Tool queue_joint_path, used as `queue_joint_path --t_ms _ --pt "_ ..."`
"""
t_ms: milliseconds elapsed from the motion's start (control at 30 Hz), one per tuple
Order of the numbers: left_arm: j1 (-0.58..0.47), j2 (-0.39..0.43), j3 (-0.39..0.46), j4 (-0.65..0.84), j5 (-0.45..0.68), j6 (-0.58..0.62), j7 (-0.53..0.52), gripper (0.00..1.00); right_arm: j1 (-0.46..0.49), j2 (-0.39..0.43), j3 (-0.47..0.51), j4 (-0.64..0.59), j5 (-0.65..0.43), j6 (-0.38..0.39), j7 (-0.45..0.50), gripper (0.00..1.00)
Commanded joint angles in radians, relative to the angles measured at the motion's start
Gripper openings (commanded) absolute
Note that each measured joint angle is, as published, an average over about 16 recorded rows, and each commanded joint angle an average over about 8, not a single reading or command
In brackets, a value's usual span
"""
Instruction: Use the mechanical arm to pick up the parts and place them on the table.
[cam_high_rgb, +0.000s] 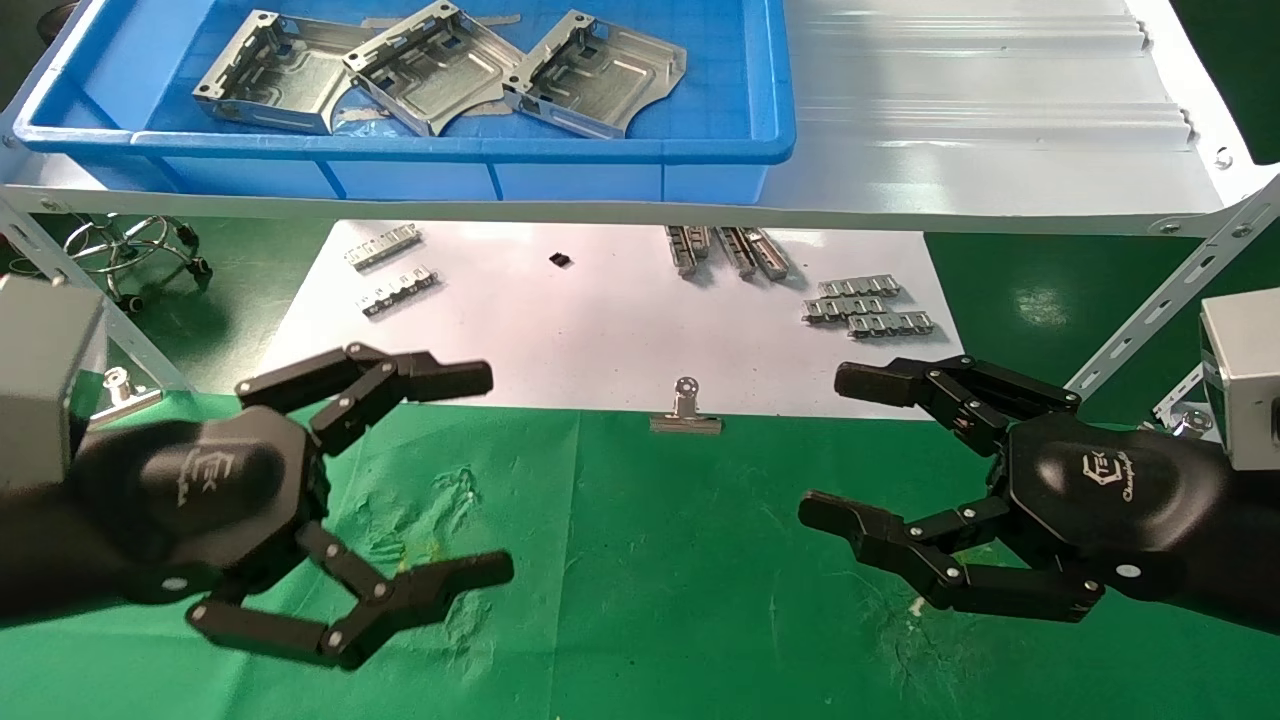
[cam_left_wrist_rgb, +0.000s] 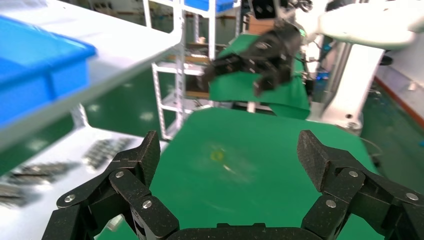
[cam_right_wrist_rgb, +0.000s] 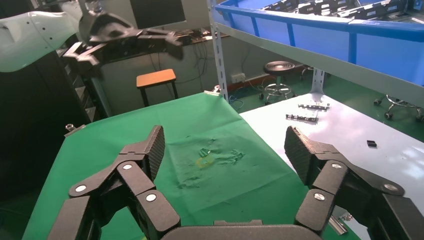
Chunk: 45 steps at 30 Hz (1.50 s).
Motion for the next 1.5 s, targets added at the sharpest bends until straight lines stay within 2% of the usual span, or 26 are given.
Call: queue_joint_path --t_ms 33,267,567,833,1000,1267,1300,1367,1500 --pt "-0.022 0.016 0.003 0.004 0.009 -0.019 -0.005 1.0 0.0 0.0 0.0 0.0 0.0 0.0 0.0 0.0" --pt "-0.126 0.091 0.028 0.076 0.066 -0.092 -0.03 1.0 0.0 0.0 0.0 0.0 0.0 0.0 0.0 0.0" --pt "-0.323 0.227 0.094 0.263 0.213 -0.228 -0.054 1.0 0.0 0.0 0.0 0.0 0.0 0.0 0.0 0.0" --pt "-0.568 0.389 0.18 0.584 0.364 -0.274 -0.025 1.0 0.0 0.0 0.0 0.0 0.0 0.0 0.0 0.0" --pt "-0.709 0.479 0.223 0.799 0.445 -0.321 0.032 1.0 0.0 0.0 0.0 0.0 0.0 0.0 0.0 0.0" --pt "-0.847 0.601 0.273 1.03 0.546 -0.47 0.101 0.98 0.0 0.0 0.0 0.0 0.0 0.0 0.0 0.0" --pt "-0.856 0.614 0.278 1.049 0.554 -0.485 0.106 0.94 0.0 0.0 0.0 0.0 0.0 0.0 0.0 0.0" --pt "-0.872 0.637 0.287 1.08 0.568 -0.507 0.113 0.77 0.0 0.0 0.0 0.0 0.0 0.0 0.0 0.0" --pt "-0.891 0.665 0.302 1.122 0.587 -0.527 0.12 0.29 0.0 0.0 0.0 0.0 0.0 0.0 0.0 0.0"
